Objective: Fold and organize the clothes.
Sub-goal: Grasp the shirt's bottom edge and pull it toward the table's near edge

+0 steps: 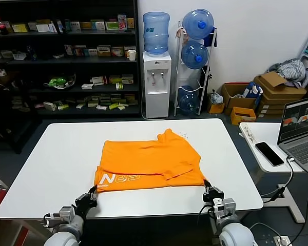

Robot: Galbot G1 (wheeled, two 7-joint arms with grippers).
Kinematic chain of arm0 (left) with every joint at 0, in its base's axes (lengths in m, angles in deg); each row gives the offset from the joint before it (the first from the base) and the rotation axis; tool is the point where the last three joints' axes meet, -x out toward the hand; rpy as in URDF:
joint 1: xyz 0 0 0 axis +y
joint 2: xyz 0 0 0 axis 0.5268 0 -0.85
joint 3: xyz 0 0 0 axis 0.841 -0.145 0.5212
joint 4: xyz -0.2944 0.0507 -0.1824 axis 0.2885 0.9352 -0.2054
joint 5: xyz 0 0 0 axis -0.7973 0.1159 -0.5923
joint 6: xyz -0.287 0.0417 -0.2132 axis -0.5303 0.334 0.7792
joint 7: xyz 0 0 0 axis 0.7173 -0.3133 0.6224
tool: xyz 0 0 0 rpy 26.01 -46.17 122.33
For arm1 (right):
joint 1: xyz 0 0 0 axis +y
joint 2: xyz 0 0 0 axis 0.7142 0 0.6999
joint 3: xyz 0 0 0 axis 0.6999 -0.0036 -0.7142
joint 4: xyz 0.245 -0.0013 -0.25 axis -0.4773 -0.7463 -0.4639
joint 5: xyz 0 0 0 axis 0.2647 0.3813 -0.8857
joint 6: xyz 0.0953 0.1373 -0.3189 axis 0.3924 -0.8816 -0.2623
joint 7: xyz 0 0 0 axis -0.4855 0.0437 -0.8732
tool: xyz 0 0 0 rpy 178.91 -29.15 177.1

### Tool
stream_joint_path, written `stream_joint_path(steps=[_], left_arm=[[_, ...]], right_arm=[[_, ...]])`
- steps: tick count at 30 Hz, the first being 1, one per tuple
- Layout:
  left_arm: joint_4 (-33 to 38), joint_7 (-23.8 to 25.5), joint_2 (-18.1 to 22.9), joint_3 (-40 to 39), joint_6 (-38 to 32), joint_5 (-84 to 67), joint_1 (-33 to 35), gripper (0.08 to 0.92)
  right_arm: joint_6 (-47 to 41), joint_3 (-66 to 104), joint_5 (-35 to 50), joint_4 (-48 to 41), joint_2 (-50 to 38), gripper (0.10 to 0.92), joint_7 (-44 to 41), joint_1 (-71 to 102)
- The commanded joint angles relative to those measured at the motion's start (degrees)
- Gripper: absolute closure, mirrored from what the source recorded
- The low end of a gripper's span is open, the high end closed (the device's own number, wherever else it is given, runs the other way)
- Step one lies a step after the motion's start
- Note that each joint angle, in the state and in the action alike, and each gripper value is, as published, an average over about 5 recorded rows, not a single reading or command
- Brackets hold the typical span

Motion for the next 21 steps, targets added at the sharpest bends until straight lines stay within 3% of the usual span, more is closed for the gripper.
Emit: stream_joint_path(steps=[1,9,12,18,21], left_arm=[[11.82,-3.07,-6.32,1.48,4.18,-7.59,9.36,0.909],[17.14,-5.41,-7.82,2.45,6.7,-8.05,17.53,0.903],[17.73,-5.18,-7.85,2.03,7.23,-7.6,18.08,0.852],[18.29,-5.03,-9.83,4.22,7.54,-7.22,14.21,0.679],[16.93,-3.61,-11.83,5.3,7.17,-8.31,6.71,0.593]], right_arm=[[-2.1,1.85,3.72,10.51,-6.15,0.901,2.2,10.17],[-5.61,4.42,3.6,18.53,-8.76,0.901,2.78,19.77],[-6.68,4.62,2.17,19.54,-9.1,0.885,2.92,20.37],[-6.77,6.05,3.91,21.05,-12.03,0.732,3.23,15.37],[-7.47,4.6,8.08,18.95,-13.28,0.645,3.81,4.37]])
